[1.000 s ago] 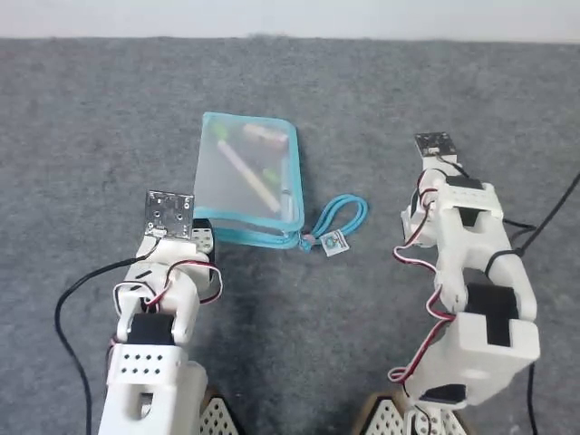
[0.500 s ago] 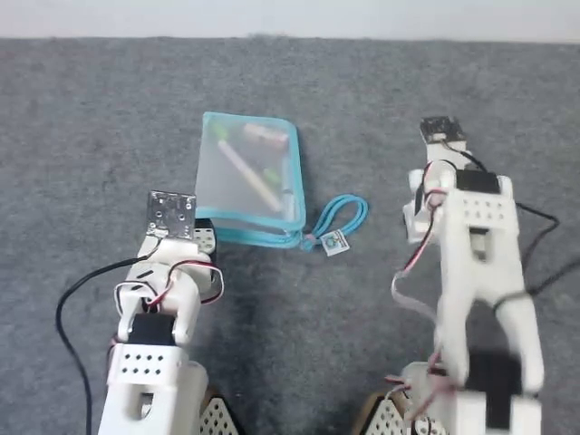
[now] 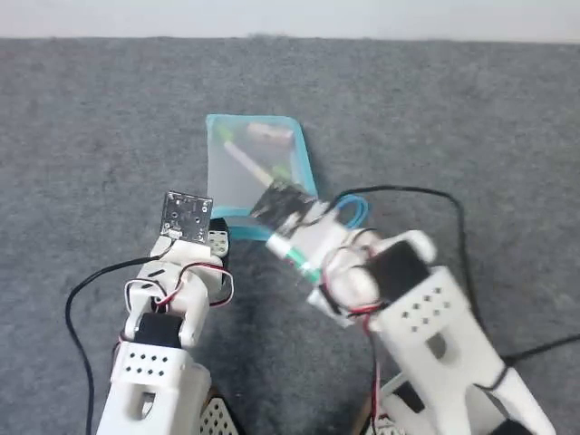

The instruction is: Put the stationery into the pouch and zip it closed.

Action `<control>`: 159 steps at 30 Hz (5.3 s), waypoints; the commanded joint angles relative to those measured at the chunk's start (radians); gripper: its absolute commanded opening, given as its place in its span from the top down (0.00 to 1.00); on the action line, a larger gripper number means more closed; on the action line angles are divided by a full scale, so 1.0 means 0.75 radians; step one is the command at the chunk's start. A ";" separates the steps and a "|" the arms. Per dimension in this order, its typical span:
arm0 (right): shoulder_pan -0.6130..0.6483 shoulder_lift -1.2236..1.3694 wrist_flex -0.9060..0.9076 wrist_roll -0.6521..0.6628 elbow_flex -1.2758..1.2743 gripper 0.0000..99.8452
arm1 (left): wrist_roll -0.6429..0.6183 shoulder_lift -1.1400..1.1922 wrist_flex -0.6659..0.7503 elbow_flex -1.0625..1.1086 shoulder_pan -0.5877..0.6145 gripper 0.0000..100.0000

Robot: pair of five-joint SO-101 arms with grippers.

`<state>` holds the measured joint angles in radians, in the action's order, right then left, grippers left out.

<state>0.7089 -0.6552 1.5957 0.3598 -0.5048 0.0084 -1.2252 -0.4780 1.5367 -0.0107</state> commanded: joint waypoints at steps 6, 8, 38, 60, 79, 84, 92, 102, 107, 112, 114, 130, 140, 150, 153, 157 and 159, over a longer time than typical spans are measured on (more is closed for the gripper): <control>0.028 0.277 -0.228 -0.076 0.004 0.99 | 0.014 -0.006 0.004 -0.101 -0.016 0.99; 0.028 0.345 -0.263 -0.110 0.045 0.99 | 0.016 -0.006 0.004 -0.101 -0.018 0.99; -0.073 1.286 -0.050 -0.321 1.270 0.70 | 0.084 -0.006 0.004 -0.054 -0.133 0.99; -0.210 0.081 -1.114 -0.235 -0.485 0.70 | 0.076 -0.008 0.006 -0.105 0.047 0.99; -0.222 0.723 -1.885 -0.233 -0.456 0.70 | 0.076 -0.006 0.006 -0.099 0.045 0.99; -0.240 0.711 -1.816 -0.233 -0.421 0.87 | 0.076 0.002 0.008 -0.097 0.045 0.99; -0.236 0.171 -1.159 -0.098 -0.301 0.99 | 0.076 -0.006 0.051 -0.091 0.061 0.99; -0.142 -0.032 -0.913 0.029 -0.293 0.99 | 0.080 -0.002 0.053 -0.069 -0.037 0.95; -0.130 -0.128 -0.883 0.020 -0.286 0.99 | 0.086 0.004 0.059 -0.054 -0.045 0.99; -0.159 -0.242 -0.762 0.020 -0.313 0.99 | 0.078 -0.006 0.055 -0.054 -0.031 0.99; -0.181 -0.220 -0.787 0.006 -0.397 0.98 | 0.076 -0.006 0.057 -0.054 -0.025 0.99; -0.253 0.476 -1.409 -0.113 -0.452 0.75 | 0.076 -0.006 0.051 -0.050 -0.027 0.99; -0.289 0.512 -1.433 -0.104 -0.350 1.00 | 0.076 0.002 0.059 -0.048 -0.033 0.99; -0.216 0.118 -0.813 0.004 -0.182 0.99 | 0.076 0.004 0.051 -0.054 -0.023 0.99; -0.114 -0.026 -0.717 0.018 -0.168 0.99 | 0.076 0.004 0.051 -0.054 -0.023 0.99; -0.032 -0.089 -0.678 0.023 -0.155 0.99 | 0.076 0.004 0.051 -0.052 -0.027 0.99; -0.007 -0.089 -0.668 0.020 -0.141 0.99 | 0.080 0.006 0.049 -0.050 -0.031 0.99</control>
<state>0.6628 -0.6644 1.0848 0.3598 -0.6981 0.0637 -1.2252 -0.4672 1.5290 -0.0322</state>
